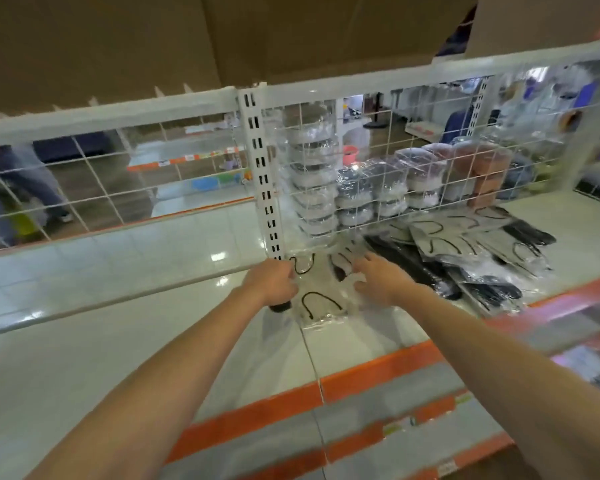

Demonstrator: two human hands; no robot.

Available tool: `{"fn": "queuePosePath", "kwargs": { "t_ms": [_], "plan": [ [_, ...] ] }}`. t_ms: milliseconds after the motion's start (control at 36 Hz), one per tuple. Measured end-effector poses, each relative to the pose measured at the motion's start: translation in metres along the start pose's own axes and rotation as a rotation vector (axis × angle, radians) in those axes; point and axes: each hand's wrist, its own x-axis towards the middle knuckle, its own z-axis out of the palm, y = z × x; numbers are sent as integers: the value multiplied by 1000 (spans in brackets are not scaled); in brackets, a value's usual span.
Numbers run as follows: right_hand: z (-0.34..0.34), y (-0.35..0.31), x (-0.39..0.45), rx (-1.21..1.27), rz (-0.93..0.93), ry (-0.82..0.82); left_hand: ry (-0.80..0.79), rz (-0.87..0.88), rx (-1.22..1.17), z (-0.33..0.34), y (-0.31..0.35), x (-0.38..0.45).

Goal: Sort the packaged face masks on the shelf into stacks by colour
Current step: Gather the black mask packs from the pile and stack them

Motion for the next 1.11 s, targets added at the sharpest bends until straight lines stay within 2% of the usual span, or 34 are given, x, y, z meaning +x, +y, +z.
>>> {"fn": "queuePosePath", "kwargs": {
  "t_ms": [139, 222, 278, 389, 500, 583, 639, 722, 778, 861, 889, 944, 1000, 1028, 1056, 1111],
  "plan": [
    [-1, 49, 9, 10, 230, 148, -3, 3, -52, 11, 32, 21],
    [12, 72, 12, -13, 332, 111, -8, -8, -95, 19, 46, 26],
    [22, 82, 13, -76, 330, 46, -19, -25, -128, 26, 52, 29],
    [15, 89, 18, -115, 297, 61, -40, -61, -228, 35, 61, 35],
    [-6, 95, 28, 16, 279, 62, -35, -80, -312, 39, 71, 41],
    [-30, 90, 34, 117, 186, 102, -2, -67, -393, 31, 86, 46],
    [-49, 80, 34, 145, 92, 143, -35, -95, -673, 21, 100, 46],
    [-71, 64, 30, 225, -108, 189, -231, -157, -1291, 11, 111, 53],
    [-83, 53, 22, 343, -262, 117, -243, -133, -1517, 8, 114, 59],
    [-90, 44, 10, 698, -316, -90, -7, -172, -1718, 2, 121, 61],
    [-89, 45, 12, 804, -299, -89, 83, -215, -1739, 1, 120, 63],
    [-86, 50, 18, 888, -257, 65, 192, -293, -1754, -1, 115, 66],
    [-75, 63, 28, 767, -155, 235, 216, -333, -1742, -3, 108, 64],
    [-66, 73, 34, 646, -78, 258, 209, -341, -1740, -4, 105, 63],
    [-54, 84, 38, 501, 6, 227, 203, -355, -1733, -5, 102, 61],
    [-19, 103, 39, 205, 169, 53, 200, -376, -1720, -6, 95, 55]
  ]
}}
